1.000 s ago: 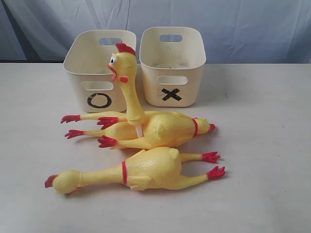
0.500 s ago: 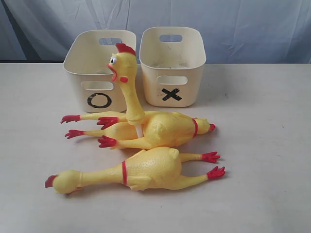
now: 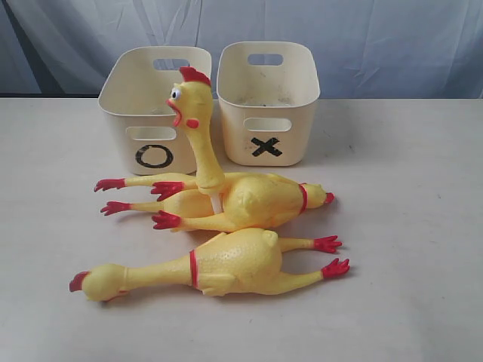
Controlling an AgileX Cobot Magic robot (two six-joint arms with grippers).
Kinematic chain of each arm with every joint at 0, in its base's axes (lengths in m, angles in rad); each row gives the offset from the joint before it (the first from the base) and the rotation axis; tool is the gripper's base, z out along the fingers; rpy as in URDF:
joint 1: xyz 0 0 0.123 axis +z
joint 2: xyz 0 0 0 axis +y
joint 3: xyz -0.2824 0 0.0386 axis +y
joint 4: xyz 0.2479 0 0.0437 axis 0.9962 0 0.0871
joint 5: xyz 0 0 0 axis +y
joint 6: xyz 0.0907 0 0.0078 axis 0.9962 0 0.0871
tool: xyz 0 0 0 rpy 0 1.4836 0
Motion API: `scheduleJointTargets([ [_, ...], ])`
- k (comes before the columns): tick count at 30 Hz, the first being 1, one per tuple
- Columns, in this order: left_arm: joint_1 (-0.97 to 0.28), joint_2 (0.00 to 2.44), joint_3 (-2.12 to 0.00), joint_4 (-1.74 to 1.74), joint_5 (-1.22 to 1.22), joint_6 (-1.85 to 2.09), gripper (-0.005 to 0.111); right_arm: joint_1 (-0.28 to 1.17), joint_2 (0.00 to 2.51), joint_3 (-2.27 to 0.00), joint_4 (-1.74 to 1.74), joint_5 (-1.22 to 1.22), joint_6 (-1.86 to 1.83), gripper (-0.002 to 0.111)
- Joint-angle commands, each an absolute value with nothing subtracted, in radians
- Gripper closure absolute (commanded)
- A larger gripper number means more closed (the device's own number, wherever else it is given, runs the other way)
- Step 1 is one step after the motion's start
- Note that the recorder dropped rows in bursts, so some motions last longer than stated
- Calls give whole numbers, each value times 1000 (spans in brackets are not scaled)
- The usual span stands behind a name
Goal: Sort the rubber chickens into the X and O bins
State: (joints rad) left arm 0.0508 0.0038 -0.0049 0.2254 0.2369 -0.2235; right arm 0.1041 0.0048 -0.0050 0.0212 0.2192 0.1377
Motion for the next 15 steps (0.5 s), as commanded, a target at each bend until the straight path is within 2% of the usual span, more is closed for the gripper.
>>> scheduleJointTargets([
  [1, 44, 0, 0, 228, 236, -225, 107, 107, 0, 0, 21, 182, 134, 108],
  [10, 44, 0, 0, 228, 236, -225, 107, 107, 0, 0, 405, 96, 199, 108],
  [15, 44, 0, 0, 228, 236, -225, 107, 120, 0, -18, 525, 208, 161, 108],
])
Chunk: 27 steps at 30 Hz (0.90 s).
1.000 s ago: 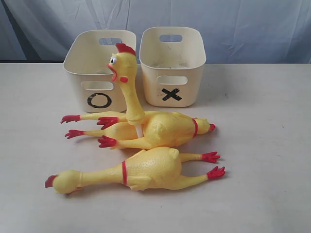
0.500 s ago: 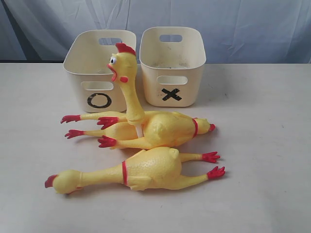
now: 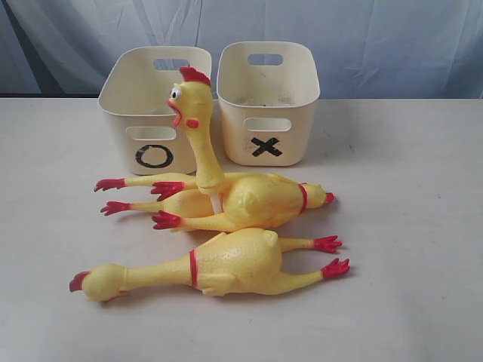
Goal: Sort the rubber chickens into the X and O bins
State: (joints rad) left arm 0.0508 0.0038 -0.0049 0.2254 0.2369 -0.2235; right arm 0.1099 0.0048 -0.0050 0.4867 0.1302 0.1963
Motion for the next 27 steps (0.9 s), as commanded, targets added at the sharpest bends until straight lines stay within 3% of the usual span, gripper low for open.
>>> scheduleJointTargets([
  [1, 44, 0, 0, 228, 236, -225, 107, 120, 0, -29, 525, 236, 140, 108],
  [14, 44, 0, 0, 228, 236, -225, 107, 120, 56, -287, 872, 489, -278, 108],
  [27, 44, 0, 0, 228, 236, -225, 107, 120, 524, -378, 798, 651, -542, 108],
])
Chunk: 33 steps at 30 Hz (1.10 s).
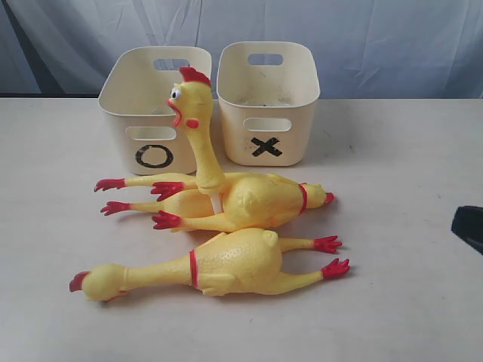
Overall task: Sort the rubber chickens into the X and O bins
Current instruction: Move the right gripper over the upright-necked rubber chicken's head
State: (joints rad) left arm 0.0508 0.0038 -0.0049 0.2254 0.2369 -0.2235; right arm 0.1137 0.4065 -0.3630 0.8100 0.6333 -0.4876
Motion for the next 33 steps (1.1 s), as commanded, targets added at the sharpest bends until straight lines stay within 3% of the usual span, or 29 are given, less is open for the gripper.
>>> scheduleJointTargets([
  [1, 44, 0, 0, 228, 236, -225, 107, 120, 555, -380, 798, 651, -542, 108],
  [18, 44, 0, 0, 228, 236, -225, 107, 135, 967, -496, 1036, 661, -759, 108],
  [33, 44, 0, 0, 228, 236, -225, 107, 358, 1134, -644, 1098, 540, -863, 108],
])
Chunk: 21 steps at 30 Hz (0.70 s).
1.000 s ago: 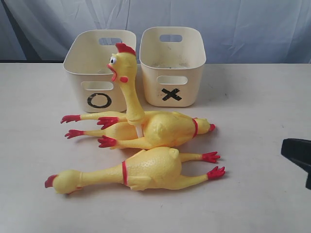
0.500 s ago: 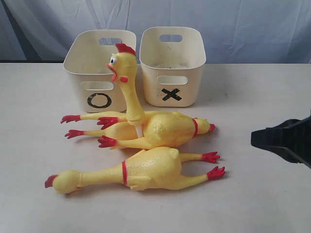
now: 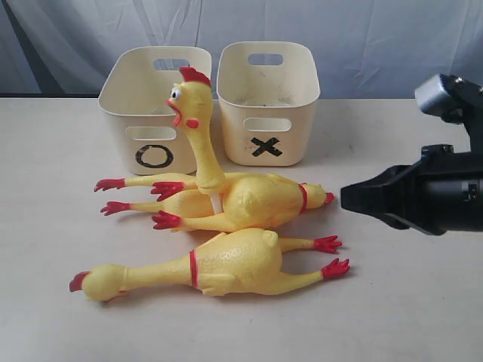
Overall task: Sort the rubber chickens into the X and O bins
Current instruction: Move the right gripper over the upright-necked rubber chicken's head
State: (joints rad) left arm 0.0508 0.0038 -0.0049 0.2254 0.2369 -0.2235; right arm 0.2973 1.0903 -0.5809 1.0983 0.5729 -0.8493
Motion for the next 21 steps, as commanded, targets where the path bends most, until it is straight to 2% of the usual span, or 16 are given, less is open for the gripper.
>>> scheduleJointTargets([
  [1, 44, 0, 0, 228, 236, -225, 107, 373, 1146, -660, 1089, 533, -868, 108],
  [12, 44, 0, 0, 228, 236, -225, 107, 560, 1292, -823, 996, 393, -1088, 108],
  [21, 44, 0, 0, 228, 236, -225, 107, 680, 1408, -874, 1036, 210, -1105, 108],
])
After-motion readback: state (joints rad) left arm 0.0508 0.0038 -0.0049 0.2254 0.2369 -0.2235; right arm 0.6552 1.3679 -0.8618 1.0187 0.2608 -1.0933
